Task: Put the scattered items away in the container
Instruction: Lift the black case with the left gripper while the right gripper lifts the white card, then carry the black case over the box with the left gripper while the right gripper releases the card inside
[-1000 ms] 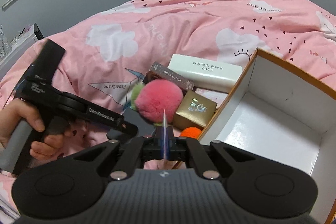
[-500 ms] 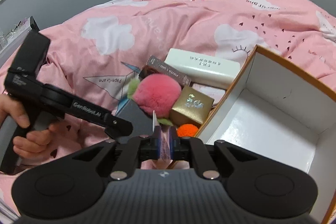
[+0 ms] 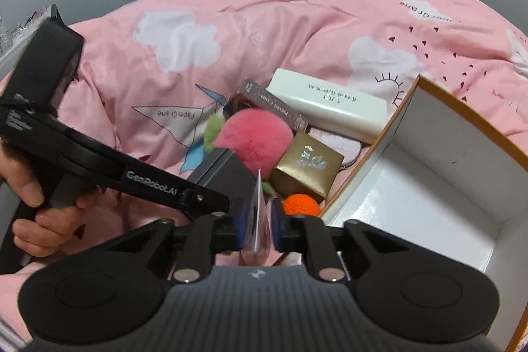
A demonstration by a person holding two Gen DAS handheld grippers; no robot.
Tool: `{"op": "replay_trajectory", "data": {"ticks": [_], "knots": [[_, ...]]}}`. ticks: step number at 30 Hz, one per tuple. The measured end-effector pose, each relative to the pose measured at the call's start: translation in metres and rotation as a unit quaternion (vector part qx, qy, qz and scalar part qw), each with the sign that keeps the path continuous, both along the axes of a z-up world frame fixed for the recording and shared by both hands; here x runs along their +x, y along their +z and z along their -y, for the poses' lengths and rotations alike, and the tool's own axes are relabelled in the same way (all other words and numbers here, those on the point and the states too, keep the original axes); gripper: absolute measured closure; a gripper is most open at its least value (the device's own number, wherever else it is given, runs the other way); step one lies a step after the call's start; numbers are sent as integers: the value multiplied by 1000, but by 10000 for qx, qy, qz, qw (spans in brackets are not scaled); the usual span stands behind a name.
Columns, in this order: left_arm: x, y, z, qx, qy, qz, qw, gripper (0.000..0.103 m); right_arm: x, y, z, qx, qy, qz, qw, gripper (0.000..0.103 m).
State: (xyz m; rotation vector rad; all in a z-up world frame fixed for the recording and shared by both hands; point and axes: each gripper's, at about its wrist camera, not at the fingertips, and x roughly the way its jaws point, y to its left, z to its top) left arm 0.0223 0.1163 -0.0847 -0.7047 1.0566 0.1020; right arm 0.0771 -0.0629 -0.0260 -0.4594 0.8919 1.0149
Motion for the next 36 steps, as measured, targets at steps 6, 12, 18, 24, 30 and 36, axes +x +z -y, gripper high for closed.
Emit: {"op": "replay_trajectory", "data": {"ticks": [6, 12, 18, 24, 30, 36], "knots": [[-5, 13, 5, 281, -44, 122, 9995, 64, -3, 4, 7, 205, -137, -44, 9997, 101], [-14, 35, 7, 374, -80, 412, 9984, 64, 0, 28, 26, 703, -446, -266, 9962, 101], [-18, 72, 9, 325, -238, 934, 9948, 64, 9, 81, 76, 1607, -969, -468, 9811, 101], [-12, 99, 25, 371, -548, 1327, 9889, 64, 6, 116, 126, 1874, -1577, -62, 9695, 101], [0, 112, 46, 422, -993, 1544, 9821, 64, -1, 110, 162, 1450, -2202, 48, 9646, 101], [11, 117, 65, 461, -1317, 1674, 9760, 64, -4, 74, 181, 1345, -2585, -572, 9549, 101]]}}
